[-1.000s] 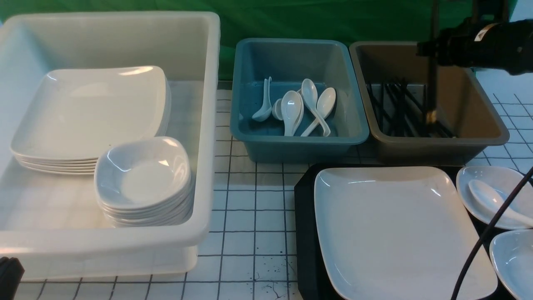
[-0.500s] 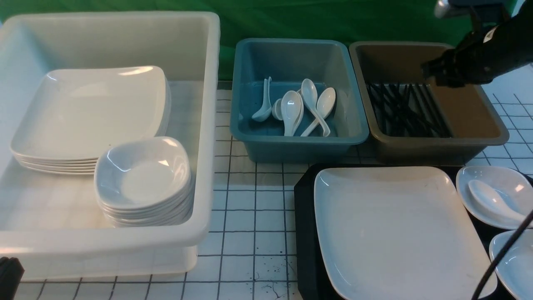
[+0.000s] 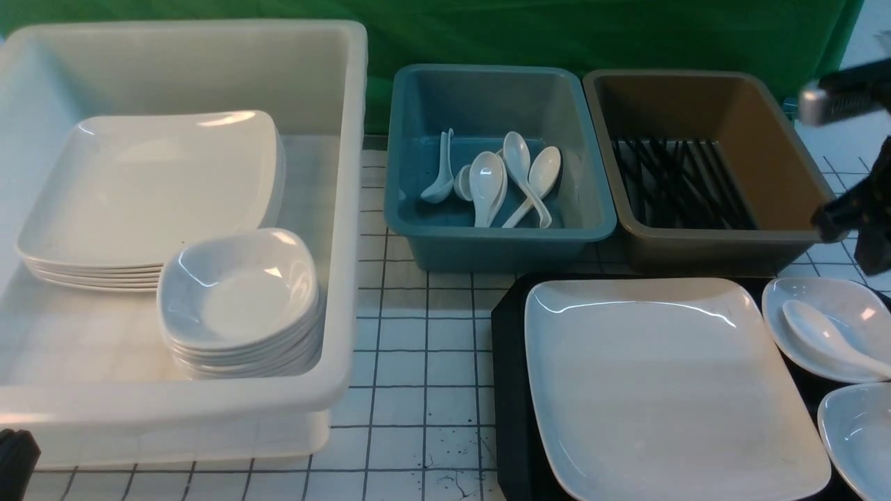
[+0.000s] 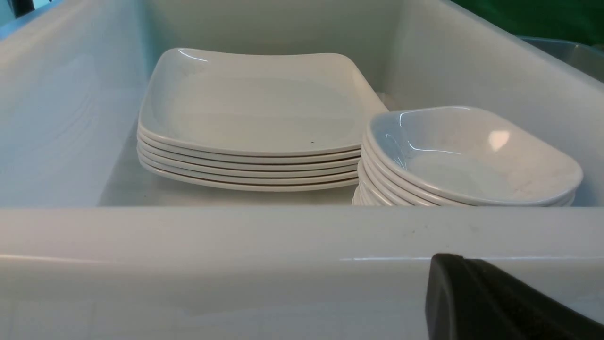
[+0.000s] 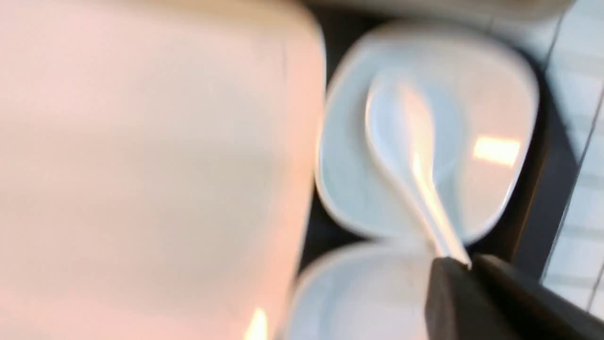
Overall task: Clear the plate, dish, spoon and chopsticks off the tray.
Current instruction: Use the right arm to grab a soup spoon from the plate
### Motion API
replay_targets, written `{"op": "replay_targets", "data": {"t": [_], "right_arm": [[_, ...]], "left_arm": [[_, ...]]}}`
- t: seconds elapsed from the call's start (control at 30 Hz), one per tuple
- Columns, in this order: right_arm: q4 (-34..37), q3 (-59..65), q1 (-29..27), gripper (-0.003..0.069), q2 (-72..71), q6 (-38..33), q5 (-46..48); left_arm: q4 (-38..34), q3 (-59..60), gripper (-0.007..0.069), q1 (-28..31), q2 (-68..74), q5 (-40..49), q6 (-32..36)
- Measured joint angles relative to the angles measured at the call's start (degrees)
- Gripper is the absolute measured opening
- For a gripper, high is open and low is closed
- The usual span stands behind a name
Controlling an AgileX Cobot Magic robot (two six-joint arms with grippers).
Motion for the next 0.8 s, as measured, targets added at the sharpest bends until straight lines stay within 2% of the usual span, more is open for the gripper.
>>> {"op": "replay_targets", "data": {"t": [0.1, 0.13, 0.17, 0.27, 0.53, 0.8], "right_arm": [[-4.5, 4.2, 0.0, 0.0205, 1.7, 0.0, -0.9], [-4.7, 4.6, 0.0, 0.0222, 1.8, 0.0, -1.0], [-5.9, 5.7, -0.1, 0.0283, 3.0, -0.1, -2.4], [-7.1, 6.1, -0.1, 0.0353, 5.2, -0.4, -5.9], [-9.9, 5.5, -0.7, 0.0371, 10.6, -1.0, -9.0], [-10.2, 4.6, -5.2, 0.0372, 16.9, -1.0, -9.7]], "left_arm": [[0.0, 0.0, 0.0005, 0.0, 0.0, 0.0, 0.0], [0.3, 0.0, 0.0005, 0.0, 0.0, 0.0, 0.0], [0.3, 0.0, 0.0005, 0.0, 0.0, 0.0, 0.0], [0.0, 0.0, 0.0005, 0.0, 0.0, 0.0, 0.0], [0.3, 0.0, 0.0005, 0.0, 0.0, 0.0, 0.0], [0.3, 0.0, 0.0005, 0.0, 0.0, 0.0, 0.0]]}}
